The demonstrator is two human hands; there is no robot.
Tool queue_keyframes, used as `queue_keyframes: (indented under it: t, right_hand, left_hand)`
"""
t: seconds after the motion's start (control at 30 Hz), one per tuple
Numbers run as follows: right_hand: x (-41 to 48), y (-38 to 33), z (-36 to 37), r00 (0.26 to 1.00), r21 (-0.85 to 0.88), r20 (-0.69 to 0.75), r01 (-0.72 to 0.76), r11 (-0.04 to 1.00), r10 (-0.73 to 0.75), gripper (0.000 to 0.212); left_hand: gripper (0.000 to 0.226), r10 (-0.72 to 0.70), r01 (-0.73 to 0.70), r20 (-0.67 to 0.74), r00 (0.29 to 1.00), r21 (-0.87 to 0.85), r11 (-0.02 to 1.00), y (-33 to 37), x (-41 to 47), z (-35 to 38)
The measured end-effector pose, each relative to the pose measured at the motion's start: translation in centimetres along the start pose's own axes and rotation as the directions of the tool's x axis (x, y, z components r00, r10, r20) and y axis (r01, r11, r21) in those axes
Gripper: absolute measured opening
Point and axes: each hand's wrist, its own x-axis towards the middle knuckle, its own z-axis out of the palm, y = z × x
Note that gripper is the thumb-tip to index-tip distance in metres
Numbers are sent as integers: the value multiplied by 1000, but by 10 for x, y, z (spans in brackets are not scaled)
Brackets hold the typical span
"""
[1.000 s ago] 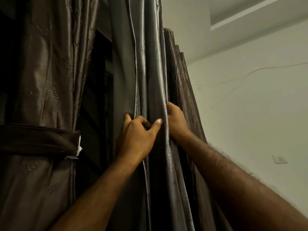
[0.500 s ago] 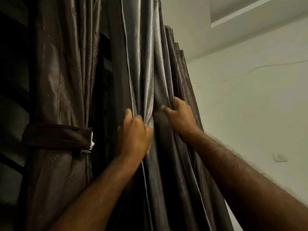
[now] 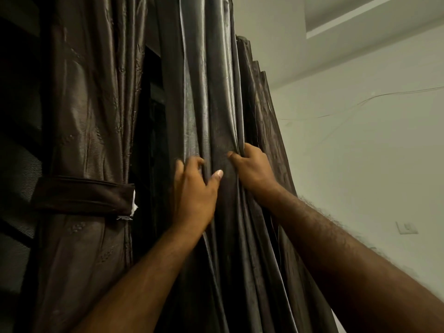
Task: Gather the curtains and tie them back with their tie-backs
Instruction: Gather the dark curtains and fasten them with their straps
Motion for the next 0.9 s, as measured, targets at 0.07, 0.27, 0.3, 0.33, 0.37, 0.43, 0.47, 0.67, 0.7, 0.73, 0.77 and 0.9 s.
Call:
queue_keyframes:
  t: [0.07,0.27,0.3,0.33,0.37,0.43,0.47,0.67,0.7,0.73,0.77,0.9]
  right_hand:
    - [0,-1,-2,1000,28,2,-4,1000,4,8]
    - [-3,-3,-8,999,78,33,-8,997,6,16]
    - [-3,-3,-9,1000,55,20,-1,999,0,15]
    - [-3,-3,-10,1000,21,9,6,1000,-6,12]
    - [-3,-4,-9,1000,-14,1,9,1000,-9,11]
    - [-3,-4,-5,1000,-58,0,14,998,-14,12]
    - [-4,-5,-2,1000,-50,2,17,999,-17,14]
    - [-13,-21,12,999,156,50,7,988,-15,38]
    - [-14,-21,11,998,117,53,17,993,-23,36]
    - [-13,-20,9,999,66,42,28,997,-31,32]
    - [-12,-18,7,999,18,25,33,999,-34,29]
    - [-11,-19,10,998,-33,44,45,998,-44,17]
  left_hand:
    - [51,-69,64,29,997,141,988,-4,2,-2]
    - [16,-123,98,84,989,256,962,-12,1,-7]
    - [12,-112,94,70,991,219,971,-11,0,-9]
    - [9,-93,81,60,994,175,981,-8,-2,-11]
    - [10,-64,56,55,996,134,989,-4,-4,-12]
    - [12,4,-11,72,997,98,995,8,-9,-12]
    - [11,28,-38,94,995,98,994,14,-11,-12]
    - [25,83,-103,221,972,83,991,25,-12,-8]
    - [23,99,-112,221,970,46,993,21,-10,-9]
    - [17,116,-118,210,971,-4,993,17,-9,-10]
    - [13,124,-115,192,974,-58,992,12,-9,-11]
    - [44,135,-130,62,989,-89,988,-1,-10,-25]
